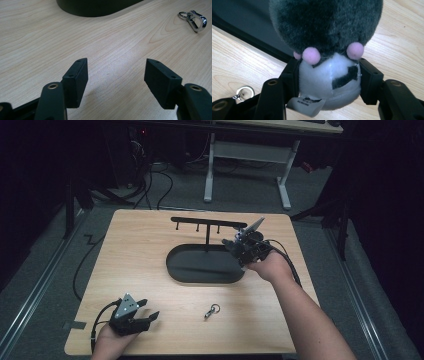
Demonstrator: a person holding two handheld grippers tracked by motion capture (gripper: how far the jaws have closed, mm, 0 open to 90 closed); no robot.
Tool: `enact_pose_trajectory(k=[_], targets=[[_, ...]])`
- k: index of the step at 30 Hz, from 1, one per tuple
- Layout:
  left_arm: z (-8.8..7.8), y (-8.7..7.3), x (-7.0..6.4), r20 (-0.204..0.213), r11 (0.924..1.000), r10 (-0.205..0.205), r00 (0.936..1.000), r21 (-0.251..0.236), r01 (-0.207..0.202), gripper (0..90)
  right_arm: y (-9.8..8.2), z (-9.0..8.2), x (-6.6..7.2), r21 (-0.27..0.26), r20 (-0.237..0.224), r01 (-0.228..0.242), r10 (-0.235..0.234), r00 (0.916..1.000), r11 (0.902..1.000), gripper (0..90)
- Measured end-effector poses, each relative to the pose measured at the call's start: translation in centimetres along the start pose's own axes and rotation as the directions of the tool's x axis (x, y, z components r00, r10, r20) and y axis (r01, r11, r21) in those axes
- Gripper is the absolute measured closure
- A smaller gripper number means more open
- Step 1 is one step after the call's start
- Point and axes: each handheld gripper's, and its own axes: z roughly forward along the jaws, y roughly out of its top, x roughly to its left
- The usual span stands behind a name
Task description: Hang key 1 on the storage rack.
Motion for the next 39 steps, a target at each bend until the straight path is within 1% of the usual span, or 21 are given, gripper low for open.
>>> enact_pose_trajectory(k=[1,3,5,10,13,16,17,19,20,21,26,28,30,32,34,35,37,38,39], targets=[[0.0,0.0,0.0,0.000,1.0000,0.001,1.0000,-0.001,-0.001,36.3,0.0,0.1,0.0,-0.003,-0.003,-0.007,0.007,1.0000,1.0000,39.3],[0.0,0.0,0.0,0.001,1.0000,0.002,1.0000,-0.001,-0.002,36.3,0.0,0.1,-0.1,-0.004,-0.014,-0.015,0.015,0.9998,0.9999,37.0],[0.1,0.0,-0.1,0.001,1.0000,0.005,1.0000,0.001,-0.005,36.3,-0.1,0.1,0.0,-0.013,-0.009,-0.011,0.011,0.9999,0.9999,36.8],[0.1,0.0,-0.1,0.002,1.0000,0.006,1.0000,0.001,-0.006,36.3,-0.1,-0.2,0.0,-0.030,-0.022,-0.019,0.018,0.9996,0.9994,36.7],[0.1,0.0,-0.1,0.001,1.0000,0.005,1.0000,0.000,-0.005,36.3,-0.2,-0.3,0.1,-0.026,-0.023,-0.011,0.010,0.9997,0.9996,36.8],[0.1,0.1,-0.1,0.002,1.0000,0.006,1.0000,0.001,-0.006,36.3,-0.5,-0.3,0.1,-0.025,-0.033,-0.012,0.011,0.9994,0.9996,37.0],[0.1,0.1,-0.1,0.002,1.0000,0.007,1.0000,0.001,-0.007,36.3,-0.7,-0.3,0.1,-0.022,-0.036,-0.005,0.005,0.9993,0.9997,37.2],[0.2,0.1,-0.2,0.002,0.9999,0.010,0.9999,0.002,-0.010,36.3,-1.0,-0.3,0.1,-0.023,-0.038,-0.007,0.007,0.9992,0.9997,37.7],[0.2,0.1,-0.2,0.003,0.9999,0.011,0.9999,0.002,-0.011,36.3,-1.2,-0.3,0.1,-0.017,-0.042,-0.018,0.018,0.9990,0.9997,37.9],[0.2,0.1,-0.2,0.005,0.9999,0.012,0.9999,0.006,-0.012,36.3,-1.4,-0.3,0.1,-0.020,-0.040,-0.011,0.010,0.9992,0.9997,38.3],[0.4,0.2,-0.3,0.005,0.9999,0.015,0.9999,0.006,-0.015,36.3,-2.7,-0.6,0.0,-0.030,-0.048,-0.003,0.002,0.9988,0.9995,40.4],[0.4,0.2,-0.3,0.007,0.9998,0.017,0.9998,0.012,-0.017,36.2,-3.4,-0.6,0.1,-0.038,-0.056,-0.005,0.003,0.9984,0.9993,41.1],[0.5,0.2,-0.4,0.007,0.9998,0.017,0.9998,0.013,-0.017,36.2,-4.2,-0.5,0.2,-0.048,-0.063,0.005,-0.008,0.9980,0.9988,41.6],[0.5,0.2,-0.4,0.008,0.9998,0.016,0.9998,0.013,-0.016,36.3,-5.1,-0.4,0.3,-0.061,-0.079,0.006,-0.011,0.9968,0.9981,41.9],[0.6,0.2,-0.5,0.008,0.9998,0.017,0.9998,0.013,-0.017,36.2,-5.9,-0.2,0.5,-0.061,-0.075,0.017,-0.022,0.9969,0.9980,42.2],[0.5,0.2,-0.5,0.007,0.9998,0.017,0.9998,0.013,-0.017,36.2,-6.3,0.0,0.5,-0.069,-0.076,0.011,-0.016,0.9970,0.9975,42.2],[0.5,0.2,-0.5,0.007,0.9998,0.017,0.9998,0.014,-0.017,36.2,-7.0,0.1,0.6,-0.073,-0.071,0.020,-0.025,0.9972,0.9971,42.4],[0.5,0.2,-0.5,0.007,0.9998,0.017,0.9998,0.012,-0.017,36.2,-7.4,0.2,0.6,-0.084,-0.075,0.017,-0.024,0.9969,0.9963,42.4],[0.5,0.2,-0.5,0.007,0.9998,0.016,0.9999,0.013,-0.016,36.2,-7.8,0.4,0.7,-0.086,-0.079,0.006,-0.013,0.9968,0.9963,42.2]])
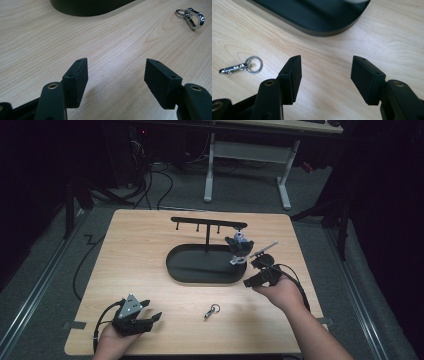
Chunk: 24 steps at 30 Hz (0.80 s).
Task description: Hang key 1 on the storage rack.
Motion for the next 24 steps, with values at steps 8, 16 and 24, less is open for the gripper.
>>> enact_pose_trajectory(k=[8,16,24], targets=[[0.1,0.0,-0.1,0.026,0.9994,-0.033,0.9991,0.007,0.033,37.4,-4.4,1.6,-0.5,-0.088,-0.012,-0.001,0.000,0.9999,0.9961,45.0],[0.3,0.1,-0.2,0.034,0.9991,-0.040,0.9986,0.012,0.040,38.3,-9.2,3.4,-0.2,-0.234,-0.040,-0.025,0.016,0.9991,0.9719,45.9],[0.4,0.3,-0.7,0.051,0.9991,-0.042,0.9978,-0.001,0.043,43.4,-13.2,4.0,1.0,-0.443,-0.124,-0.086,0.034,0.9917,0.8926,49.3]])
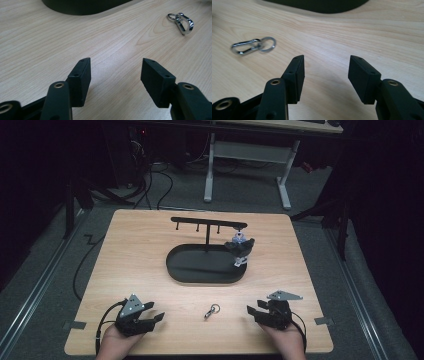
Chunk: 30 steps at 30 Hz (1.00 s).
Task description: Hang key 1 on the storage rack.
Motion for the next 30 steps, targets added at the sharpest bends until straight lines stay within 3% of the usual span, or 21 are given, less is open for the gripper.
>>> enact_pose_trajectory(k=[2,3,4,5,7,10,12,15,18,21,26,30], targets=[[0.1,0.1,-0.3,0.002,0.9999,-0.013,0.9999,0.002,0.013,45.1,-1.4,-0.9,0.4,-0.101,0.043,0.005,-0.001,0.9991,0.9949,57.5],[0.2,0.2,-0.4,0.011,0.9997,-0.024,0.9997,-0.001,0.024,45.5,-1.4,-1.5,0.4,-0.105,0.009,-0.034,0.035,0.9993,0.9939,55.5],[0.4,0.5,-0.7,0.017,0.9996,-0.027,0.9995,-0.004,0.027,45.9,-1.3,-2.1,0.3,-0.132,-0.010,-0.033,0.032,0.9995,0.9907,56.8],[0.7,0.8,-1.1,0.020,0.9994,-0.034,0.9992,-0.004,0.034,46.5,-1.4,-2.6,0.3,-0.151,0.004,-0.019,0.020,0.9998,0.9884,59.9],[1.1,1.4,-1.8,0.024,0.9995,-0.030,0.9993,0.000,0.030,48.3,-1.7,-2.5,-0.1,-0.128,0.016,-0.011,0.013,0.9998,0.9917,67.2],[2.3,2.5,-3.2,0.033,0.9997,-0.018,0.9993,0.018,0.018,56.2,-1.6,-2.3,-0.5,-0.113,-0.030,-0.049,0.046,0.9985,0.9924,83.3],[3.4,3.2,-4.2,0.017,0.9989,0.011,0.9998,0.046,-0.012,64.9,-1.4,-2.2,-0.4,-0.110,-0.023,-0.004,0.001,0.9997,0.9939,90.0],[5.4,4.1,-5.8,0.025,0.9968,0.028,0.9993,0.075,-0.030,76.4,-1.3,-2.1,-0.1,-0.102,-0.054,0.008,-0.014,0.9985,0.9948,90.0],[7.4,5.0,-7.3,0.048,0.9937,0.040,0.9980,0.102,-0.045,79.9,-1.3,-2.1,0.0,-0.103,-0.058,0.035,-0.042,0.9975,0.9940,89.5],[8.5,5.4,-8.1,0.058,0.9924,0.043,0.9974,0.112,-0.050,80.9,-1.3,-2.2,-0.1,-0.106,-0.092,0.026,-0.036,0.9951,0.9941,86.4],[8.9,5.5,-8.2,0.060,0.9918,0.049,0.9970,0.115,-0.056,81.2,-1.4,-2.0,0.1,-0.092,-0.103,0.032,-0.042,0.9938,0.9953,84.9],[7.8,5.2,-7.3,0.050,0.9928,0.064,0.9967,0.098,-0.069,77.4,-1.4,-1.6,0.3,-0.074,-0.132,0.027,-0.036,0.9906,0.9969,78.9]])
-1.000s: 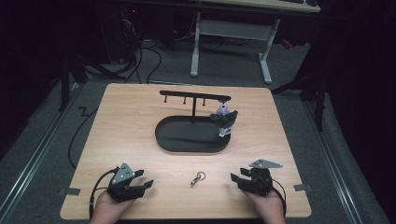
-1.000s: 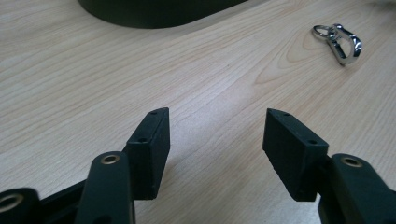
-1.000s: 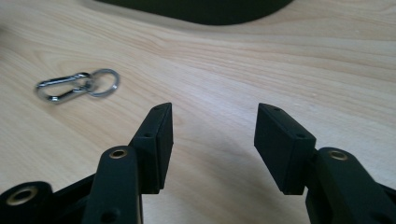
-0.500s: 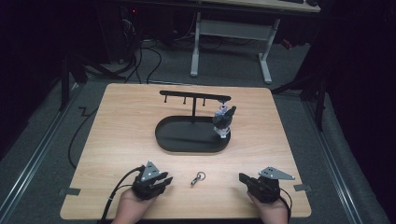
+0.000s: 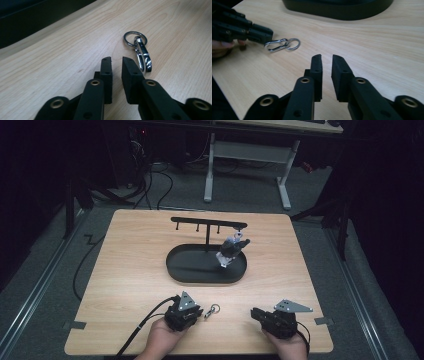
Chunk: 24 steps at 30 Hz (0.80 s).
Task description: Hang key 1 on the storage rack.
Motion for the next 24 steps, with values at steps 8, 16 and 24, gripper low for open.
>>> enact_pose_trajectory(k=[8,16,24], targets=[[-1.4,-0.7,-1.4,0.104,0.9984,-0.018,0.9944,-0.052,0.023,56.6,0.0,1.1,0.8,0.035,0.004,0.006,-0.006,1.0000,0.9994,75.6],[1.6,0.3,-3.3,0.020,0.9998,0.010,0.9998,-0.015,-0.009,70.2,-0.1,0.9,0.9,0.033,0.028,-0.008,0.007,0.9996,0.9994,74.7],[3.3,1.8,-5.0,0.059,0.9988,0.048,0.9971,-0.008,-0.047,84.9,-0.4,0.2,-0.2,0.019,0.028,-0.026,0.026,0.9993,0.9995,74.8]])
